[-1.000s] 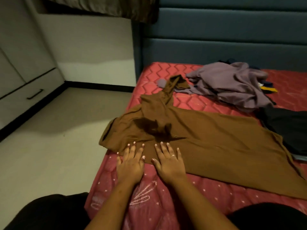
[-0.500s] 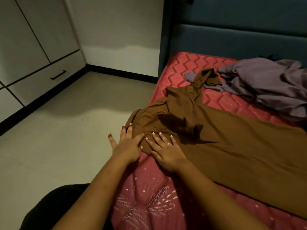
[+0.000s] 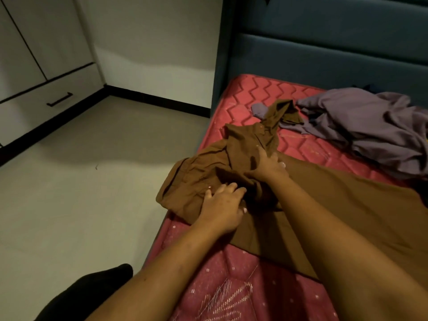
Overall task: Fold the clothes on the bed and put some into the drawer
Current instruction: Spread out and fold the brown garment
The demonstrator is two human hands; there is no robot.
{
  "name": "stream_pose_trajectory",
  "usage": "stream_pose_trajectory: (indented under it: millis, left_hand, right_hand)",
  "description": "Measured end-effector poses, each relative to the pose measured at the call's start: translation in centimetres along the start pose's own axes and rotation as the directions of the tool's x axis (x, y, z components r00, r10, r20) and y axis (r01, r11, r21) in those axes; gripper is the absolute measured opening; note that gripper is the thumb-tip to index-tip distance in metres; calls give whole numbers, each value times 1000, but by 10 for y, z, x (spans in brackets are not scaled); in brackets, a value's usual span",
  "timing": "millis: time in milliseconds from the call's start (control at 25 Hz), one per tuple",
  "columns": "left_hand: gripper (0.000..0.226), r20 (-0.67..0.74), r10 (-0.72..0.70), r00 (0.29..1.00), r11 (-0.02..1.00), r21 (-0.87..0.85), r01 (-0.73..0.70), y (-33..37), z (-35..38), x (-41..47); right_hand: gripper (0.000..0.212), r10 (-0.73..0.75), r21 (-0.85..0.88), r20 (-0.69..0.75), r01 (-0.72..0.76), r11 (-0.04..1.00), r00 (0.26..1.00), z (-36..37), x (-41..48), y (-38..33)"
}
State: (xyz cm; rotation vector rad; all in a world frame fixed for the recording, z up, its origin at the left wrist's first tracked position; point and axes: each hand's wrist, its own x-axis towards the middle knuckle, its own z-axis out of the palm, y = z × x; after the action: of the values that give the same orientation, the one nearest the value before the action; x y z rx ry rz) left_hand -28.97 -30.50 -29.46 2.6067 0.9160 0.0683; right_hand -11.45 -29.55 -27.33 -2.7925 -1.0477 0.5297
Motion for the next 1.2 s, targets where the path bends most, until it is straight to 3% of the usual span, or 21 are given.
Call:
stream_pose_trajectory:
  millis: [80, 160, 240, 320, 440, 480, 520, 560, 600, 640, 720, 760, 840, 920, 1000, 1040, 1080, 1120, 1160, 1200]
  left_hand:
    - [58, 34, -10, 999, 999, 44, 9, -2, 10, 3]
    - [59, 74, -18, 997, 996, 84, 12, -1, 18, 2]
    - [61, 129, -40, 991, 992, 120, 24, 1, 22, 2]
    - [63, 160, -56, 986, 987, 158, 30, 1, 26, 1]
    - [64, 171, -63, 983, 979, 203, 28, 1, 28, -2]
    - [63, 167, -70, 983, 977, 209, 34, 1, 29, -3]
    - [62, 164, -81, 983, 976, 212, 46, 2, 31, -4]
    - [61, 162, -93, 982, 975, 213, 57, 3, 33, -6]
    - [60, 153, -104, 983, 975, 211, 70, 6, 34, -7]
    - [58, 133, -118, 984, 975, 205, 89, 8, 35, -8]
    - [53, 74, -154, 985, 971, 194, 138, 15, 37, -13]
    - [51, 33, -161, 986, 969, 196, 152, 19, 37, -16]
    - [50, -63, -145, 987, 967, 200, 155, 26, 41, -24]
    - [45, -198, -60, 978, 982, 164, 94, 32, 44, -33]
    - [28, -360, 153, 920, 961, 270, -55, 36, 49, -36]
    - [19, -402, 287, 869, 923, 359, -139, 38, 49, -35]
    - [20, -393, 388, 834, 876, 437, -202, 45, 49, -32]
    - [26, -356, 438, 825, 840, 489, -235, 54, 49, -29]
    - [29, -317, 456, 832, 815, 523, -247, 65, 50, -26]
    - [25, -271, 458, 847, 795, 550, -254, 77, 55, -24]
  right_hand:
    - [100, 29, 134, -35, -24, 991, 999, 27, 13, 1]
    - [86, -59, 399, -132, 108, 911, 989, 40, 26, -1]
    - [63, -189, 610, -208, 278, 742, 960, 30, 26, -9]
    - [55, -212, 771, -323, 387, 506, 922, -9, 7, 0]
    - [63, -85, 895, -444, 446, -1, 892, -88, -49, 72]
    - [67, -71, 899, -438, 433, -69, 896, -103, -71, 108]
    - [68, -33, 925, -378, 378, 17, 925, -107, -88, 145]
    - [62, 52, 941, -271, 253, 223, 961, -102, -108, 178]
    - [55, 164, 895, -120, 36, 446, 979, -89, -123, 208]
    - [48, 268, 795, 39, -192, 575, 963, -71, -132, 234]
    - [34, 425, 570, 170, -441, 693, 889, -48, -133, 268]
    - [33, 485, 532, 131, -474, 702, 865, -47, -126, 277]
    - [35, 566, 578, -13, -456, 677, 824, -54, -111, 286]
    - [40, 594, 465, -216, -454, 760, 775, -68, -105, 292]
    - [45, 515, 387, -423, -366, 846, 745, -79, -105, 301]
    - [45, 386, 339, -506, -234, 911, 772, -81, -102, 303]
    - [42, 203, 265, -506, -73, 961, 838, -82, -102, 301]
    - [36, 2, 225, -408, 99, 969, 913, -80, -98, 296]
    - [34, -124, 227, -171, 161, 960, 978, -74, -97, 285]
    - [39, -187, 181, 82, 170, 969, 979, -63, -95, 277]
